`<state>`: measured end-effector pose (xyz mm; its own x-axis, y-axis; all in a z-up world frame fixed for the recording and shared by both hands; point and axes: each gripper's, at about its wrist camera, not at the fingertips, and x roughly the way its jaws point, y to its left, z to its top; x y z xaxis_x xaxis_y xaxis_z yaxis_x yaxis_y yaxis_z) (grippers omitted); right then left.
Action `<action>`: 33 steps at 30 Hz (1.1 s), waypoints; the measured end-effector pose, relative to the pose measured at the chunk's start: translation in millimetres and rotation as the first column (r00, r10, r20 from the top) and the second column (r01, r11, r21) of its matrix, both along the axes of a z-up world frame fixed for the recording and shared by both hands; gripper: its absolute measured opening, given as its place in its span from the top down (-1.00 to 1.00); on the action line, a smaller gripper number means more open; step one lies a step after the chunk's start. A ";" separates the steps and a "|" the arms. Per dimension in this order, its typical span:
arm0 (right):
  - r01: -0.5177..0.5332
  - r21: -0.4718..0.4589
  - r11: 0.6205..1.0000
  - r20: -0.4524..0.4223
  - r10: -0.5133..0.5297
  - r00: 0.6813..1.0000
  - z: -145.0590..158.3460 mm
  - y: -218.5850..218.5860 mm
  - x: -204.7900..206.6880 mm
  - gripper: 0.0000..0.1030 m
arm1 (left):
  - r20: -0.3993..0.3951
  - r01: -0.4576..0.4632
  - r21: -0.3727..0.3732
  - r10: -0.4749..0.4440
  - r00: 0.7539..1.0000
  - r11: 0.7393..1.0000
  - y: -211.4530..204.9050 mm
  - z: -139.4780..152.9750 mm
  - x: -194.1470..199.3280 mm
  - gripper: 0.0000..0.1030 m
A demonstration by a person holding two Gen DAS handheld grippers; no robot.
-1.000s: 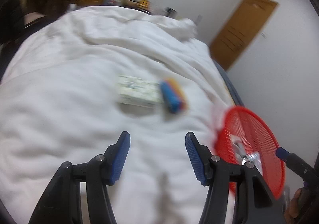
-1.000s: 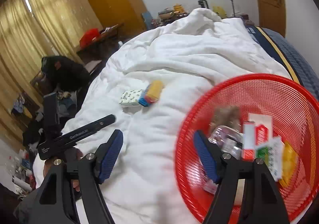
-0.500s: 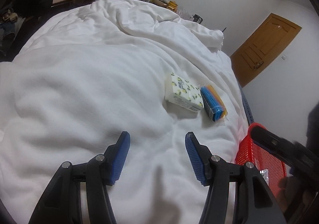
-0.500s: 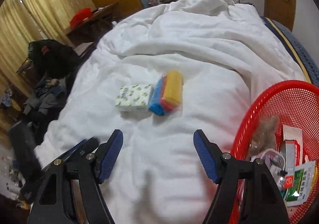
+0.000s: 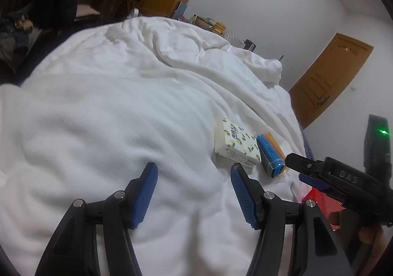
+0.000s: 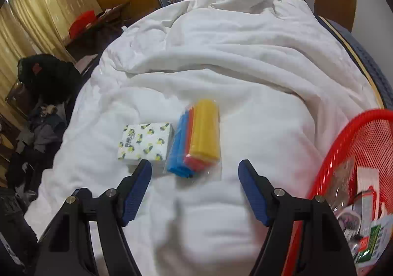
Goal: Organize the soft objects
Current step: 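Grasp the blue-and-yellow clip bag with the right tool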
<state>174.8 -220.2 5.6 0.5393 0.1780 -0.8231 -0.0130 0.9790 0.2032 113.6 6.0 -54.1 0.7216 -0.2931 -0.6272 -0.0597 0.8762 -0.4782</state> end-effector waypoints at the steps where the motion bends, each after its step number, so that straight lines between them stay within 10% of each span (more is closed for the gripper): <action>1: 0.007 -0.005 1.000 0.003 -0.007 1.000 -0.4 -0.3 2.9 -0.41 | -0.003 0.001 -0.012 -0.001 1.000 1.000 1.0 -1.1 1.9 -0.25; 17: 0.006 -0.178 0.984 -0.036 -0.013 0.999 -28.0 28.2 42.4 -0.24 | -0.002 0.058 0.049 -0.058 0.998 0.997 3.1 4.1 10.5 -0.25; 22: 0.016 -0.126 0.992 -0.030 -0.020 0.999 -31.0 20.6 35.7 0.15 | -0.006 0.079 0.119 -0.078 0.997 0.990 -4.5 7.8 23.3 -0.26; 33: 0.012 0.019 1.000 -0.011 -0.012 1.000 -13.6 5.0 -22.6 0.41 | -0.098 0.190 -0.005 -0.190 0.977 0.982 -25.4 6.0 79.4 -0.29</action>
<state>152.2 -215.1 -8.0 0.5328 0.1872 -0.8253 0.0009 0.9751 0.2217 192.9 -19.4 -48.0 0.5883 -0.4164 -0.6932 0.0621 0.8779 -0.4747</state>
